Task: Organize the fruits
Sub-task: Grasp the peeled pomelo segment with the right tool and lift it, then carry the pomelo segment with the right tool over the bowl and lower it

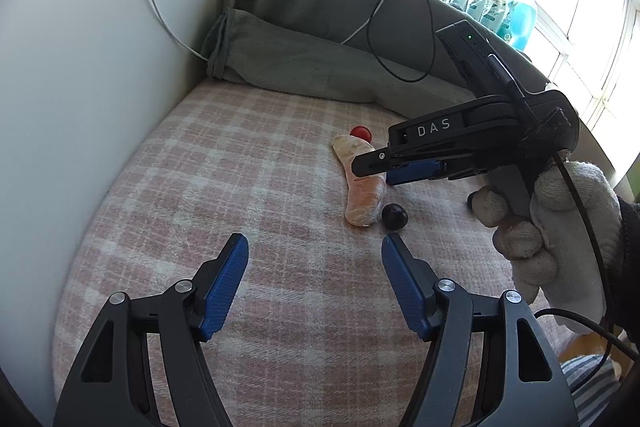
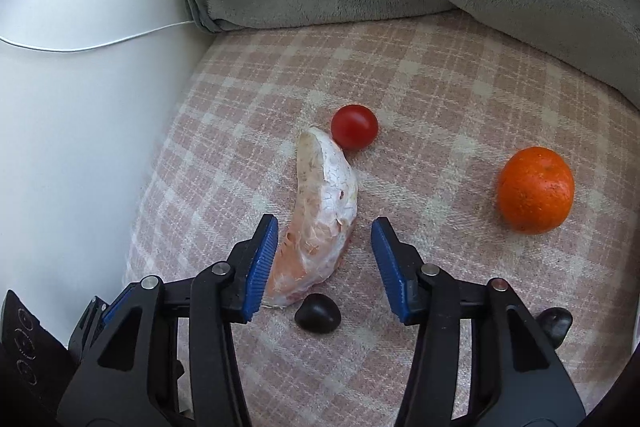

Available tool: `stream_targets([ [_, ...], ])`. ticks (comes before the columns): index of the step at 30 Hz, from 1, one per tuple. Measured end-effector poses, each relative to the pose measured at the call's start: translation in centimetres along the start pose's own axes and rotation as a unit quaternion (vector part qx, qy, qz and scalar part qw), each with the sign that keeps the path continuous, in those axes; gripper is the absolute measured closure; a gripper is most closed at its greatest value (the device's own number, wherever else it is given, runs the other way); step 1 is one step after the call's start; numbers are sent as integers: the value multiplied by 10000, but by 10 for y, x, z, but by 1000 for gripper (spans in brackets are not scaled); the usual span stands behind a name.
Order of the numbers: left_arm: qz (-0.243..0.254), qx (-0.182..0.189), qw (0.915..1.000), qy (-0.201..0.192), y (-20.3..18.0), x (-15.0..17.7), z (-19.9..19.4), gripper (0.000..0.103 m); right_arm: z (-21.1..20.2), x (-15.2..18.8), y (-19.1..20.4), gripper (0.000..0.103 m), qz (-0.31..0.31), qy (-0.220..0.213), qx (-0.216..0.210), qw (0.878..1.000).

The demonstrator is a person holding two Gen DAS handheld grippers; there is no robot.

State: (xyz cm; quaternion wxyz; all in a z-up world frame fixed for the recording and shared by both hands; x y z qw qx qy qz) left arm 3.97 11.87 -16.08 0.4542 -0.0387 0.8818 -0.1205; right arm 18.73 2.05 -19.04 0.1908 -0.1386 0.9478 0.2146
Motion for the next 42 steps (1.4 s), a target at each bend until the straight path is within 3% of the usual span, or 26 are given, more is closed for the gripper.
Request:
stream_targets([
  [4,-66,-38,10000,-4,6,1,0,34,10,-2,13,51,-222,30,216,9995],
  [10,-114,-64,9999,-16,10,1,0,34,19,-3,28,62,-583,14,575,9966],
  [20,-85,-99,9999,-28,6,-1,1,35,5,-3,11,73,-362,-149,194,9990],
  [31,1,-127,9999,-19,-1,-3,2,36,-24,-1,6,75,-510,-483,73,9975],
  [42,126,-63,9999,-48,-17,-6,2,36,-81,-5,-16,75,-484,-907,-52,9947],
])
Point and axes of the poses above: each gripper's, at about its wrist camera, not at the fingertips, and z roughly the way its jaws point, y to its left, x to its underside, the point moved 4 cm from there along z, roughly the way its jaws point, and after that the axes turned 9 degrees about -y, right-handed, at the moved point
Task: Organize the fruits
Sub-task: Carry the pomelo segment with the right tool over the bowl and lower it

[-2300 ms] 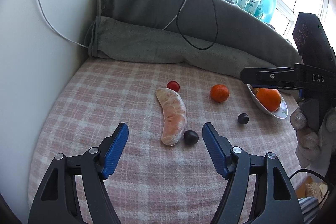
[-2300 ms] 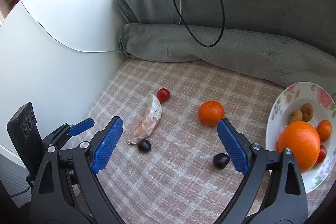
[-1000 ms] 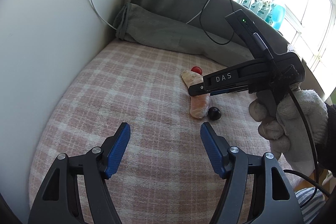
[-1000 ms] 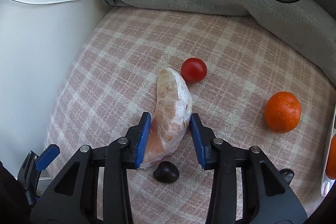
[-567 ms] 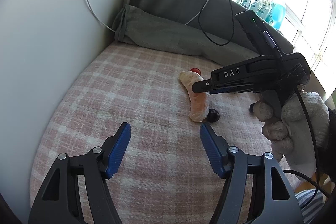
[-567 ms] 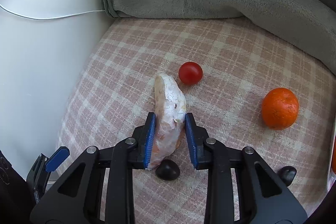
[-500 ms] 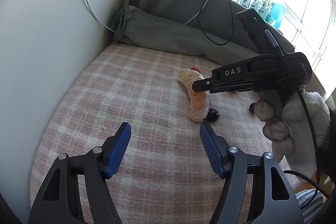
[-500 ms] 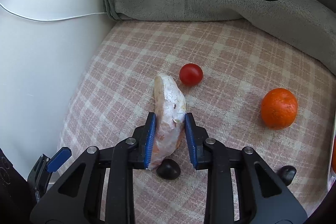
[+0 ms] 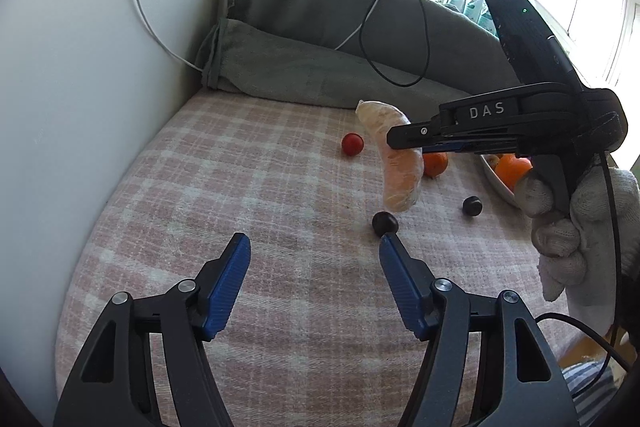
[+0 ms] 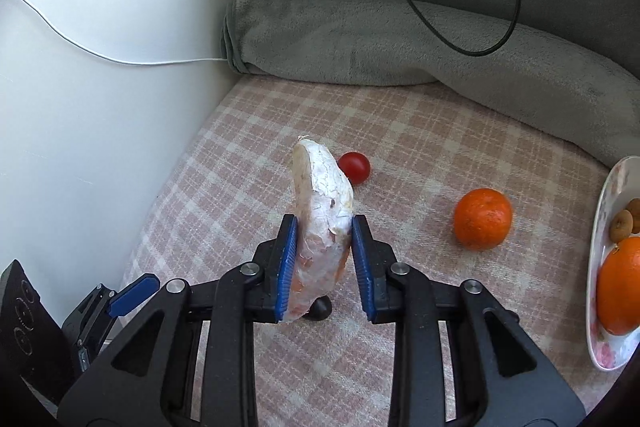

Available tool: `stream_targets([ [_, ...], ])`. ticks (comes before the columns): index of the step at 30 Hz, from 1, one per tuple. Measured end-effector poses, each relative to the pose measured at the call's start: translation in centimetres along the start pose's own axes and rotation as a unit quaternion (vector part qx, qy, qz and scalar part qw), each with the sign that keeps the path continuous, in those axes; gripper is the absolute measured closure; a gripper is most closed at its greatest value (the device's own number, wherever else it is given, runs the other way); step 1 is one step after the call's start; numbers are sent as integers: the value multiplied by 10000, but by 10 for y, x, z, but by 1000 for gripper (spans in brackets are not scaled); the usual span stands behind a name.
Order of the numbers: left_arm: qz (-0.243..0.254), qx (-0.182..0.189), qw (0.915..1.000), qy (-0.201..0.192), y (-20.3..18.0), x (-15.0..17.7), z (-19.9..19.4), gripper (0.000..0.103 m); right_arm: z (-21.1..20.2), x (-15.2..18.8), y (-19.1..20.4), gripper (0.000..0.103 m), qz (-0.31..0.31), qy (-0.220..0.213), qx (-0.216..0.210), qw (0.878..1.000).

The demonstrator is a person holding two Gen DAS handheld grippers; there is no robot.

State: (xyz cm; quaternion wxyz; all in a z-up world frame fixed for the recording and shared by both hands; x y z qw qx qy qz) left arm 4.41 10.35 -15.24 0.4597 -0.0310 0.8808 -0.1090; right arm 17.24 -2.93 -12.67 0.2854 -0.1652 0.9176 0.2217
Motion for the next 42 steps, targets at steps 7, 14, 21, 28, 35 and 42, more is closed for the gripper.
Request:
stream_targets([
  [7,138,136,9998,28,-19,-2,5,38,-36,-5,-27,75,216,-308,92,9992],
  [14,279,255,9993,30,-40,-6,8,38,-74,-7,-71,75,392,-573,373,9969],
  [21,376,338,9987,71,-57,-4,11,39,-113,-3,-124,75,618,-781,688,9926],
  [28,474,394,9981,82,-72,-6,14,39,-139,4,-169,75,791,-869,1011,9879],
  [35,552,427,9975,96,-84,-6,16,39,-152,10,-202,75,849,-884,1304,9838],
  [42,621,434,9971,111,-94,-6,18,39,-150,16,-227,75,921,-802,1411,9824],
])
Point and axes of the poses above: each gripper's, at about its wrist camera, not at the fingertips, and z roughly the way its jaws point, y to its left, x to its underside, the point moved 4 cm from there along z, roughly the way its jaws point, and after that the axes turned 9 degrees about -y, right-handed, at the moved point
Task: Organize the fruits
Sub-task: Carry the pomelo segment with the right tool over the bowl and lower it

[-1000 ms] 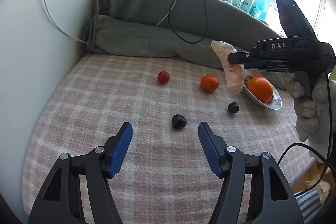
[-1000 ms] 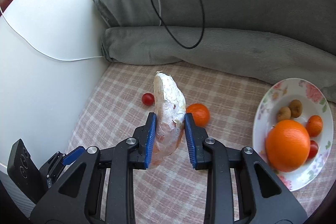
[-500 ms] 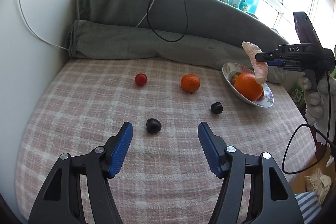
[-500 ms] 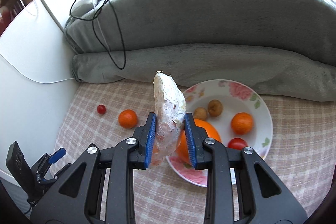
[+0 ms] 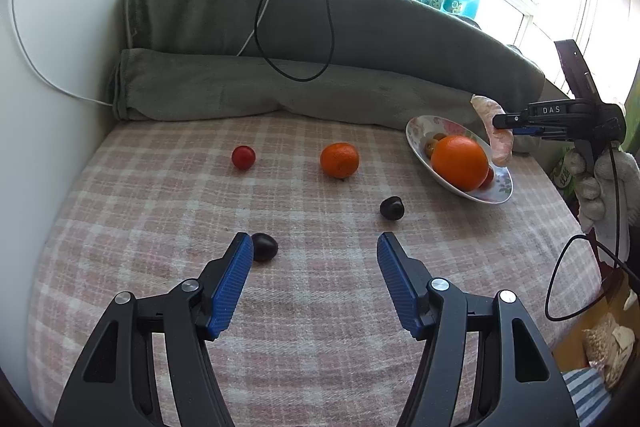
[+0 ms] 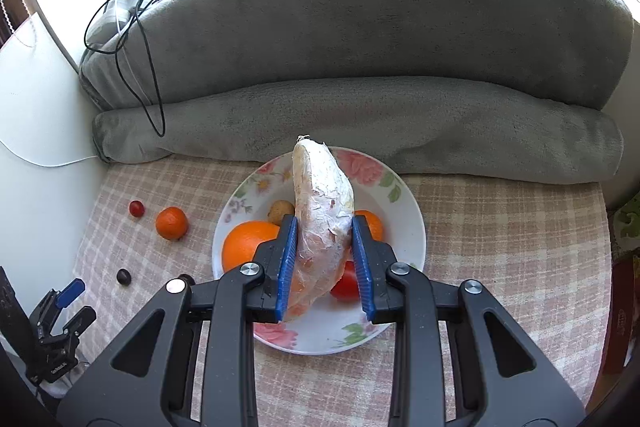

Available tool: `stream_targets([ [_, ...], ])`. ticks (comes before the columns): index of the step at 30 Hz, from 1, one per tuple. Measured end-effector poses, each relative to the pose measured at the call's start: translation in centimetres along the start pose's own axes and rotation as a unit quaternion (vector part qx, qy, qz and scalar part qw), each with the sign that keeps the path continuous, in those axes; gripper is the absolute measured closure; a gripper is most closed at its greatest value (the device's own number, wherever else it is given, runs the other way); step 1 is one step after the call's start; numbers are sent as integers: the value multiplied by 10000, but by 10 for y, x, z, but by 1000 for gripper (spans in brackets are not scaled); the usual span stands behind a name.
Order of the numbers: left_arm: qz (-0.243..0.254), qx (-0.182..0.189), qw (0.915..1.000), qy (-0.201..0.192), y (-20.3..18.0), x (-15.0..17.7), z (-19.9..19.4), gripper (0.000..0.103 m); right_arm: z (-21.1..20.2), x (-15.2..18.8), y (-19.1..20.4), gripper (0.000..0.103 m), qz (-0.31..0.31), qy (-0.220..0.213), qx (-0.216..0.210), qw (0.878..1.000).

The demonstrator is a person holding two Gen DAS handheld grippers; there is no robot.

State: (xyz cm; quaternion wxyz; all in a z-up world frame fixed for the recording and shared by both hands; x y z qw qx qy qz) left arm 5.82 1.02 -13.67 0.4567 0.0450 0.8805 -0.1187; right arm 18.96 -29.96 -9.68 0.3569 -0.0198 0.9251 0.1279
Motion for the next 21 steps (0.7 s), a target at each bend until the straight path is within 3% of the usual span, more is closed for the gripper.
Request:
stream_targets([
  [12,79,-35,10000,18,-5,-1,0,39,13,0,-13,75,-38,17,173,9998],
  [21,109,-16,9999,4,-6,-2,-1,39,16,-1,-12,75,-24,43,64,10000],
])
Point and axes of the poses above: each gripper's, at about its wrist camera, not at the fingertips, and z roughly the way its jaws point, y to its left, x to its underside, the point moved 4 cm from there along z, roughly the way its jaws point, and after that the axes turned 9 degrees about -y, right-handed, at the moved point
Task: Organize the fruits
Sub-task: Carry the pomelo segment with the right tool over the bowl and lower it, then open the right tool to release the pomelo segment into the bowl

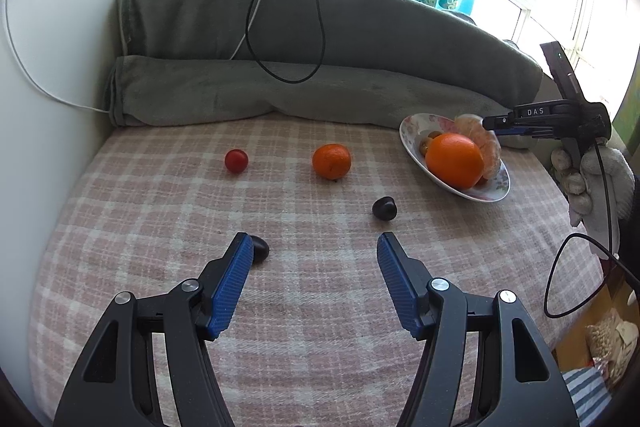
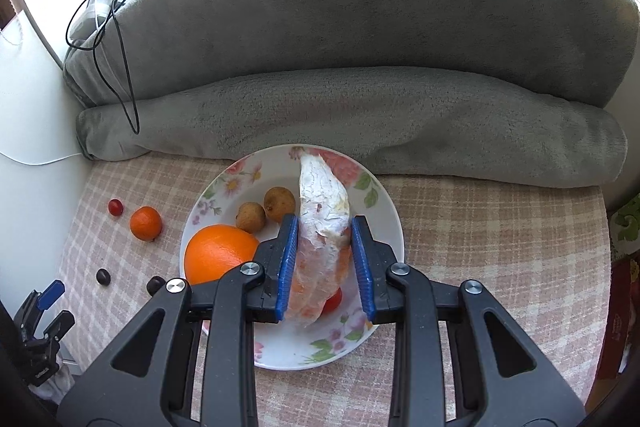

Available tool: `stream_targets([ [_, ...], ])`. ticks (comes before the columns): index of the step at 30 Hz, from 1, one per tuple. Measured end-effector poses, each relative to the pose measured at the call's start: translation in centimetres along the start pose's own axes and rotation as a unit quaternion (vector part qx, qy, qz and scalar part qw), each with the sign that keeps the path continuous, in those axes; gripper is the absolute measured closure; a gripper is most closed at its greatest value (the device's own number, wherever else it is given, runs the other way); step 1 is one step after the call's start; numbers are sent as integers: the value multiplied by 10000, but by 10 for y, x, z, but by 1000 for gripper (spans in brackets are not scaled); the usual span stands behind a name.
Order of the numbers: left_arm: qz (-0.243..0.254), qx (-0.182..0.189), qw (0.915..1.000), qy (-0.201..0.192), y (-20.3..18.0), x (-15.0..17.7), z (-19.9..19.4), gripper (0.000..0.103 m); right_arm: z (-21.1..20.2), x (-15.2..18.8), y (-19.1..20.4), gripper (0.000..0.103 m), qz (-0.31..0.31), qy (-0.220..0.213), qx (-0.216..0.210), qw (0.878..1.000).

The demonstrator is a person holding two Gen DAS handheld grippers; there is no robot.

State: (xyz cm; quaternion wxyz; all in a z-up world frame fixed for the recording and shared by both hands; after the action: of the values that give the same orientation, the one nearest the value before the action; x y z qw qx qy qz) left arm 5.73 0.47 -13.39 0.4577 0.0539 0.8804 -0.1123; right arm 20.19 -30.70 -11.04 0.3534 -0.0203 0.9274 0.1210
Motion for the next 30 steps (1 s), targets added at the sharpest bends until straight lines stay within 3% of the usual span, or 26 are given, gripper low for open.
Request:
stream_targets([
  [10,-43,5,10000,-5,2,1,-2,39,-11,-4,3,72,-10,-139,54,9999],
  [12,-51,3,10000,-11,2,1,-3,39,-13,-4,3,67,-7,-181,78,9998],
  [14,-56,-4,10000,-16,3,1,-4,39,-15,-5,4,46,-20,-237,75,9997],
  [15,-56,-3,10000,-15,3,2,-4,39,-17,-5,6,43,-42,-279,65,9996],
  [18,-76,-28,10000,-20,5,2,-5,39,-22,-6,10,39,-116,-385,104,9991],
  [20,-102,-45,9999,-22,7,2,-5,39,-25,-6,14,30,-151,-443,57,9989],
  [25,-163,-110,9998,-12,13,5,-5,39,-32,-3,33,27,-387,-574,-2,9976],
  [30,-201,-187,9996,44,19,7,-4,39,-37,3,57,16,-701,-646,-109,9954],
])
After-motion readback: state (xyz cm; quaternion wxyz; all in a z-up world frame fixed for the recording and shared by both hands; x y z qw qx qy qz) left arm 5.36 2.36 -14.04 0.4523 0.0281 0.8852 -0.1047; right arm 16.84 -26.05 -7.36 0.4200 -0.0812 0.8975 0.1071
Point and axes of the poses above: each gripper's, at about its wrist camera, not at the fingertips, and z roughly the way its jaws point, y to its left, x to its underside, the point moved 4 cm from there along z, roughly the way its jaws point, and after that the axes turned 9 degrees about -y, right-handed, at the moved point
